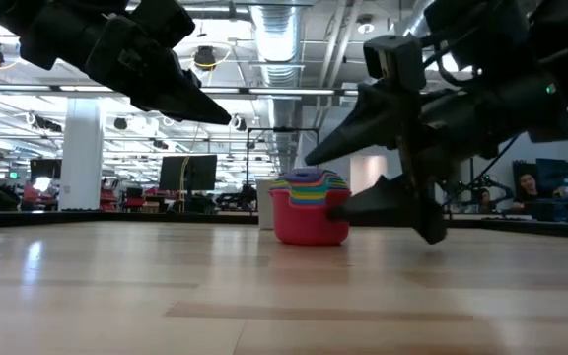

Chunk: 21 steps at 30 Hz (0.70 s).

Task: Nest measuring cups in basket
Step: Put the nested measuring cups into the gray bin

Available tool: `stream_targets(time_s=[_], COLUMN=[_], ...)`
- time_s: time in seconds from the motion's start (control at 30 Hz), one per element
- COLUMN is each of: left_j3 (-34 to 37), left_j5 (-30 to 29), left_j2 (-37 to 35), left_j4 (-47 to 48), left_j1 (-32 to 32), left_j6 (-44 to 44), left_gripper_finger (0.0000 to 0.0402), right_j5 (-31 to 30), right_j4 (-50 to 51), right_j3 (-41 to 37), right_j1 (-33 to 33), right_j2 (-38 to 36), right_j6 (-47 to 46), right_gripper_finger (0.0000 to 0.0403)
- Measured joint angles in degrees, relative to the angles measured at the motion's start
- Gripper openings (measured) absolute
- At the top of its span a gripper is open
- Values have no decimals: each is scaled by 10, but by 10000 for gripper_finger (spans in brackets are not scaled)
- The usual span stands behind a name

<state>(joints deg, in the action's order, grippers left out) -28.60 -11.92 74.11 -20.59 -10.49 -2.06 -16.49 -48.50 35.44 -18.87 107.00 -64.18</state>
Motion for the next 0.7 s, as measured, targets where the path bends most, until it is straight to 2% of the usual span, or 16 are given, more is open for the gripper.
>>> stream_targets(time_s=[0.27,0.4,0.57,0.7], left_j3=[0,0,0,0], left_j5=[-5,-10,-15,-15], left_j2=[0,0,0,0], left_j4=[0,0,0,1], left_j1=[0,0,0,0], left_j6=[4,4,11,17], left_gripper_finger=[108,108,108,108], right_j5=[0,-3,-3,-20], right_j4=[-106,-110,-86,-86], right_j3=[1,17,28,28], right_j1=[4,7,10,10], right_j2=[47,58,58,58], right_j6=[2,2,-1,-20], right_gripper_finger=[291,283,249,198])
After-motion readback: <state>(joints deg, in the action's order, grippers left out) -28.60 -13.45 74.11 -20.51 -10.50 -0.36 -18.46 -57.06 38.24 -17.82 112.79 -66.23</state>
